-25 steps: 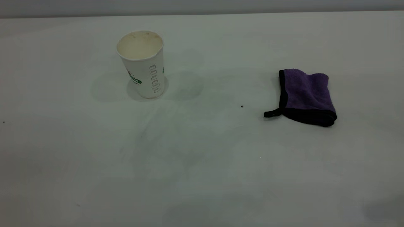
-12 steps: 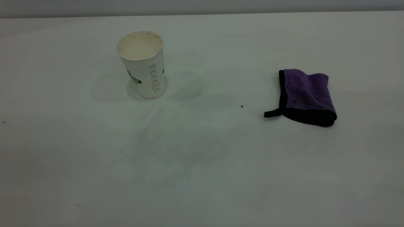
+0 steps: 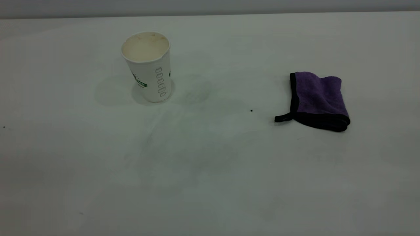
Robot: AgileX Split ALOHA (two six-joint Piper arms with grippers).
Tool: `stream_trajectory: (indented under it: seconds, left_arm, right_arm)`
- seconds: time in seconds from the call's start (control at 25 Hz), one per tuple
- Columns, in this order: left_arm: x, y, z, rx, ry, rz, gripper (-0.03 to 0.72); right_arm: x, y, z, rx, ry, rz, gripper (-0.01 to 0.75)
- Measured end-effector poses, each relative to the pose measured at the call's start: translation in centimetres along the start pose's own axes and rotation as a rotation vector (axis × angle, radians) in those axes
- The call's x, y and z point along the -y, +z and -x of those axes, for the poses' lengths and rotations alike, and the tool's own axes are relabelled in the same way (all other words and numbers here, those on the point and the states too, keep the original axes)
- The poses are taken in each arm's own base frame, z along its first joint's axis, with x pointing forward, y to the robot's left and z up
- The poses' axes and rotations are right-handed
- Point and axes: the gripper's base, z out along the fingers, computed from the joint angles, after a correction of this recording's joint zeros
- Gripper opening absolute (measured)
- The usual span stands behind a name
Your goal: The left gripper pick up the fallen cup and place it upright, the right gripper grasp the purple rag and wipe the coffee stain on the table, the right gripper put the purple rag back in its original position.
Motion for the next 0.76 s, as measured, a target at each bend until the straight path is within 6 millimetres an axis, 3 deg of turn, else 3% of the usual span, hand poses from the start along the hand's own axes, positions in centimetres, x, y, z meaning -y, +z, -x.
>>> stream_trajectory:
  seconds: [0.36, 0.76]
  left_arm:
    - [0.0, 0.0, 0.0, 0.000, 0.000, 0.000, 0.470]
    - [0.0, 0.0, 0.0, 0.000, -0.001, 0.000, 0.470]
  right_arm:
    - [-0.3, -1.6, -1.4, 0.151, 0.013, -0.014, 0.372]
    - [-0.3, -1.7, -1.5, 0.155, 0.014, -0.013, 0.372]
